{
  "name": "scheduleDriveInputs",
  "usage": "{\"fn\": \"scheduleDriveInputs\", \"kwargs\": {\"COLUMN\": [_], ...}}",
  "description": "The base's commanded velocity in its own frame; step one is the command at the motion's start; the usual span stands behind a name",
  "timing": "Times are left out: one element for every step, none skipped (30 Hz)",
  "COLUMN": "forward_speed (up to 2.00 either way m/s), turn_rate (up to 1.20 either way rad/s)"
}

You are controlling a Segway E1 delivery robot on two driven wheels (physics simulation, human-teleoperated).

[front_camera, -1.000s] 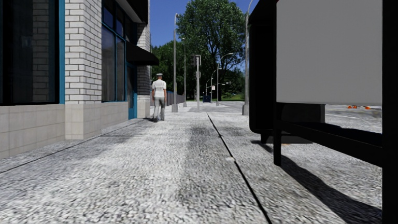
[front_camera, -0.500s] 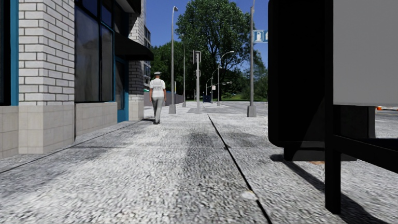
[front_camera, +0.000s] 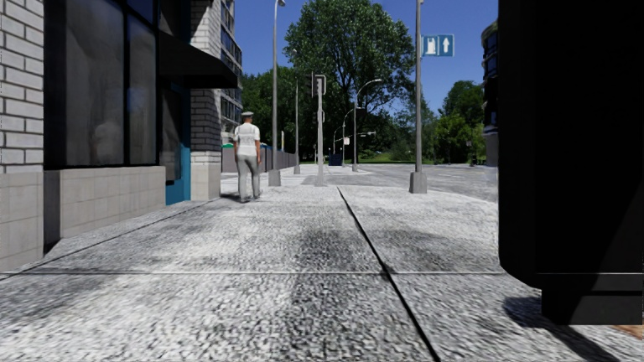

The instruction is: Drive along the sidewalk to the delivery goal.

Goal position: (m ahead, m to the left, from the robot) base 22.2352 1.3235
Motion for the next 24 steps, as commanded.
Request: {"fn": "scheduleDriveInputs", "kwargs": {"forward_speed": [2.00,2.00,2.00,2.00,2.00,2.00,2.00,2.00,2.00,2.00,2.00,2.00,2.00,2.00,2.00,2.00,2.00,2.00,2.00,2.00,2.00,2.00,2.00,2.00], "turn_rate": [0.00,0.00,0.00,0.00,0.00,0.00,0.00,0.00,0.00,0.00,0.00,0.00,0.00,0.00,0.00,0.00,0.00,0.00,0.00,0.00,0.00,0.00,0.00,0.00]}}
